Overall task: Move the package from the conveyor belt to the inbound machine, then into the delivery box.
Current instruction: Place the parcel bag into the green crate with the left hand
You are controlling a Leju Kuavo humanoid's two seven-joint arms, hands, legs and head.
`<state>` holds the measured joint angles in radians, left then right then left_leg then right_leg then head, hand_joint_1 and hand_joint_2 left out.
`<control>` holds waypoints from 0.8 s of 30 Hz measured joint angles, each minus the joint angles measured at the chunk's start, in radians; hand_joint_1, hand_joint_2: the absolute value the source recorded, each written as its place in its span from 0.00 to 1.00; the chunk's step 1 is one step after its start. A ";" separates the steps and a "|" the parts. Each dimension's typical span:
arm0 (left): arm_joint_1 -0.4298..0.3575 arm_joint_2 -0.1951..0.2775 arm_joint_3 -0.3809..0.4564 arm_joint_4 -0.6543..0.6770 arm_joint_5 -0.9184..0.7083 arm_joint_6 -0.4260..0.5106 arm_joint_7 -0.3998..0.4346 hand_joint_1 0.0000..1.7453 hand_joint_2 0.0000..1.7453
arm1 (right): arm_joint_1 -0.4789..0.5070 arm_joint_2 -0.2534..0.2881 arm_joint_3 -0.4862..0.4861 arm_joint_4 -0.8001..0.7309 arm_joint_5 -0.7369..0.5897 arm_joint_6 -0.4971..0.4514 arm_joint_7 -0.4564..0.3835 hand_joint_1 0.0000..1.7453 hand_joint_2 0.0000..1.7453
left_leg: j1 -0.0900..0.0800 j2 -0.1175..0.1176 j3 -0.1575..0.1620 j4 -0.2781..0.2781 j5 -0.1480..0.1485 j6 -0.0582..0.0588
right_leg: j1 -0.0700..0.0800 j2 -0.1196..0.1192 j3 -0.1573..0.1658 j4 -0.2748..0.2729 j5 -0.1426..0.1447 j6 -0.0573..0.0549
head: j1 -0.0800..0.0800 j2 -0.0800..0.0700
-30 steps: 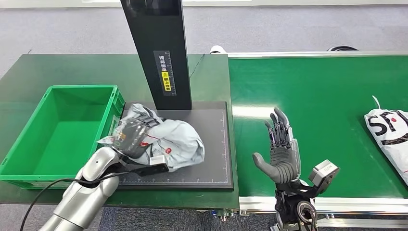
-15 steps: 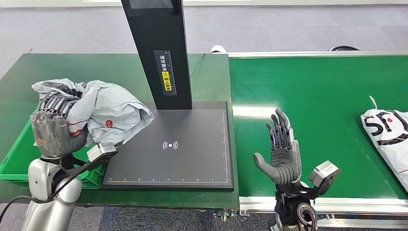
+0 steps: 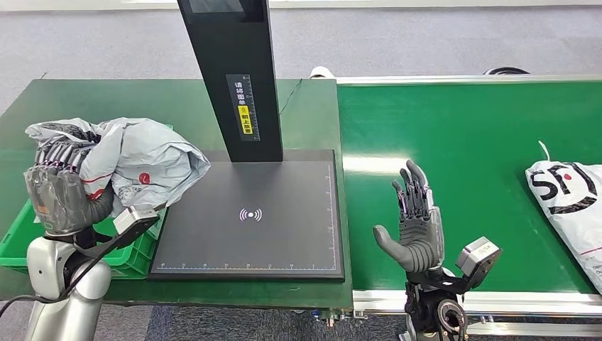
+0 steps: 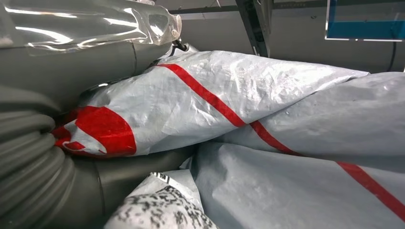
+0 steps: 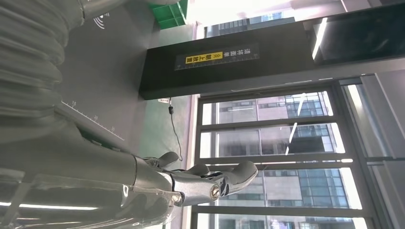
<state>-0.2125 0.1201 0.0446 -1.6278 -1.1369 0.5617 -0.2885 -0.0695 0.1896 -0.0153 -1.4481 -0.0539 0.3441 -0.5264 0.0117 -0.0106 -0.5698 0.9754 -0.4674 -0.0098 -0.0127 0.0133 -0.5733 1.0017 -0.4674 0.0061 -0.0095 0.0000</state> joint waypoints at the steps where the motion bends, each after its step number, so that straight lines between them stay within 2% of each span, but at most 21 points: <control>1: 0.000 0.000 0.001 0.000 -0.005 -0.002 0.003 1.00 1.00 | 0.000 0.000 0.000 0.000 0.000 0.000 0.000 0.00 1.00 | 0.000 0.000 0.000 0.000 0.000 0.000 | 0.000 0.000 0.000 0.000 0.000 0.000 | 0.000 0.000; 4: -0.002 -0.003 0.010 0.001 -0.038 -0.037 0.044 1.00 1.00 | 0.000 0.000 0.000 0.000 0.002 0.000 0.001 0.00 1.00 | 0.000 0.000 0.000 0.000 0.000 0.000 | 0.000 0.000 0.000 0.000 0.000 0.000 | 0.000 0.000; 7: -0.019 -0.005 0.038 0.014 -0.057 -0.120 0.129 1.00 1.00 | 0.003 0.000 0.000 -0.002 0.009 0.000 0.003 0.00 1.00 | 0.000 0.000 0.000 0.000 0.000 0.000 | 0.000 0.000 0.000 0.000 0.000 0.000 | 0.000 0.000; 12: -0.062 0.000 0.112 0.102 -0.067 -0.293 0.267 1.00 1.00 | 0.011 0.002 -0.003 -0.008 0.020 0.000 0.005 0.00 1.00 | 0.000 0.000 0.000 0.000 0.000 0.000 | 0.000 0.000 0.000 0.000 0.000 0.000 | 0.000 0.000; 16: -0.092 0.018 0.171 0.248 -0.039 -0.468 0.370 1.00 1.00 | 0.010 0.004 -0.006 -0.006 0.039 0.012 0.008 0.00 1.00 | 0.000 0.001 0.000 0.000 0.000 0.000 | 0.000 0.001 0.000 0.000 0.000 0.000 | 0.000 0.000; 20: -0.135 0.047 0.234 0.429 0.019 -0.473 0.360 1.00 1.00 | 0.006 0.009 -0.006 0.001 0.050 0.018 0.008 0.00 1.00 | 0.000 0.002 0.000 0.000 0.000 0.000 | 0.000 0.001 -0.001 0.000 0.000 0.000 | 0.000 0.000; 24: -0.158 0.060 0.273 0.518 0.045 -0.467 0.360 0.98 1.00 | 0.005 0.013 -0.005 0.006 0.054 0.018 0.009 0.00 1.00 | 0.000 0.002 0.000 0.000 0.000 0.000 | 0.000 0.002 -0.001 0.000 0.000 0.000 | 0.000 0.000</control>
<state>-0.3706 0.1798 0.3179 -1.1095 -1.0917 0.0947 0.0720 -0.0649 0.2024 -0.0205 -1.4423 -0.0004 0.3624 -0.5177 0.0120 -0.0084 -0.5699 0.9752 -0.4673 -0.0100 -0.0123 0.0148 -0.5740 1.0020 -0.4674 0.0060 -0.0094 0.0000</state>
